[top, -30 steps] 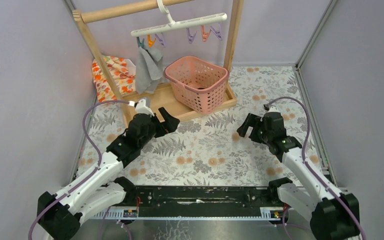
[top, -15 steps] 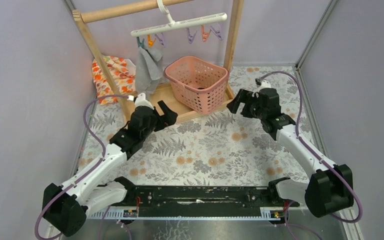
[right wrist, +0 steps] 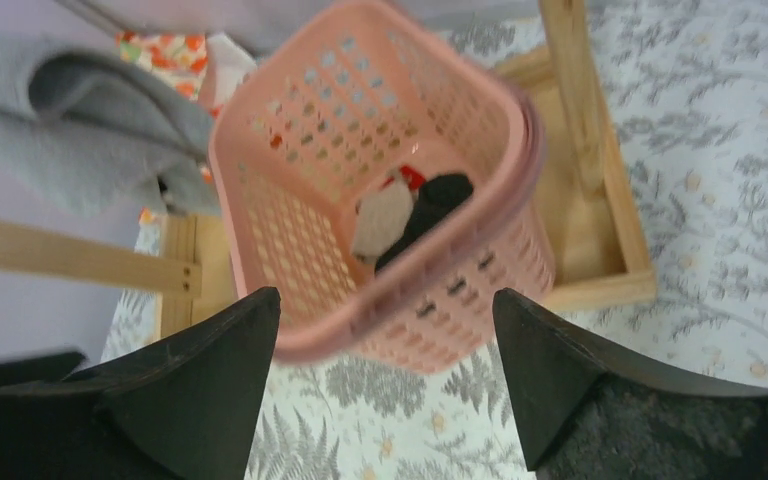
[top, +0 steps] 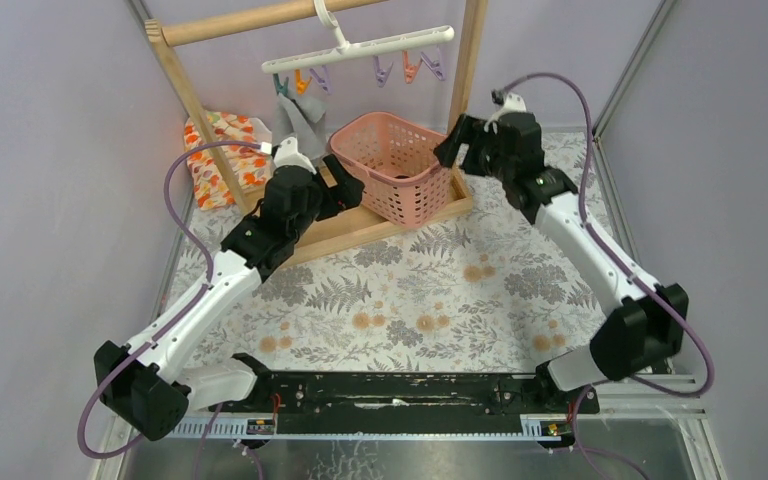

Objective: Clip the socks to the hanger
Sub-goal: Pick up the bin from the clothesline.

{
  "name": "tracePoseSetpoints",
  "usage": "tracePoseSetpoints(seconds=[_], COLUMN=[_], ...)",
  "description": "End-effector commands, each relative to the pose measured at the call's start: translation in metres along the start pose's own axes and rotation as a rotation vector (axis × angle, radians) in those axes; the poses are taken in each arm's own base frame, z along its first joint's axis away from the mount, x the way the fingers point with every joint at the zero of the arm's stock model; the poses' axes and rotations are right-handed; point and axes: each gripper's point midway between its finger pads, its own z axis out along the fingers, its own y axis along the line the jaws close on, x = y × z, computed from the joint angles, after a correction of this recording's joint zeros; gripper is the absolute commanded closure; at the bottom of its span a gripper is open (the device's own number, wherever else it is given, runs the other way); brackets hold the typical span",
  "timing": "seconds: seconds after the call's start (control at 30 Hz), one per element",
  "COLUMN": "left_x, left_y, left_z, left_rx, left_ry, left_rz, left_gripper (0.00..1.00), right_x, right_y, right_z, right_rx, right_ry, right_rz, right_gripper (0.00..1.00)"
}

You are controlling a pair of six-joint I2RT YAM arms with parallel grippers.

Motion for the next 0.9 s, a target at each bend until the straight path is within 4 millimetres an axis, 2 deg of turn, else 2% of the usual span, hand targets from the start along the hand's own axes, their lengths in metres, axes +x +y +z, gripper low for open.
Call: tracePoseSetpoints(seconds=[0.0, 0.1, 0.2, 0.23, 0.37, 0.5, 0.57, 0.67, 0.87], left_x=[0.009, 0.012, 0.009, 0.007, 0.006, 0.007, 0.006, 0.006, 0.011], left_y=[0.022, 0.032, 0.029, 0.027, 0.026, 0.023, 0.024, 0.023, 0.022], left_z=[-0.004, -0.007, -0.011, -0.012, -0.015, -0.019, -0.022, -0.023, -0.022], left_rx=[-0.080, -0.108, -0.098, -0.091, -0.088, -0.069, -0.067, -0.066, -0.053], left_ry=[0.019, 0.012, 0.008, 0.005, 0.007, 0.013, 0.007, 0.006, 0.017], left_rz=[0.037, 0.048, 0.048, 0.045, 0.033, 0.025, 0.022, 0.017, 0.005], left_gripper=[0.06, 0.06, 0.05, 0.05, 0.05, 0.05, 0.05, 0.05, 0.05], right_x=[-0.040, -0.048, -0.047, -0.053, -0.042, -0.029, -0.022, -0.013, 0.014], right_y=[-0.005, -0.004, -0.010, -0.007, -0.009, -0.027, -0.037, -0.040, -0.049], right_z=[0.010, 0.019, 0.032, 0.034, 0.047, 0.053, 0.052, 0.054, 0.065], right_rx=[0.153, 0.197, 0.293, 0.315, 0.384, 0.486, 0.525, 0.515, 0.521], right_ry=[0.007, 0.051, 0.127, 0.126, 0.166, 0.200, 0.208, 0.205, 0.285], right_rz=[-0.003, -0.025, -0.061, -0.059, -0.064, -0.086, -0.095, -0.088, -0.087], right_gripper=[0.15, 0.14, 0.13, 0.13, 0.15, 0.16, 0.21, 0.28, 0.31])
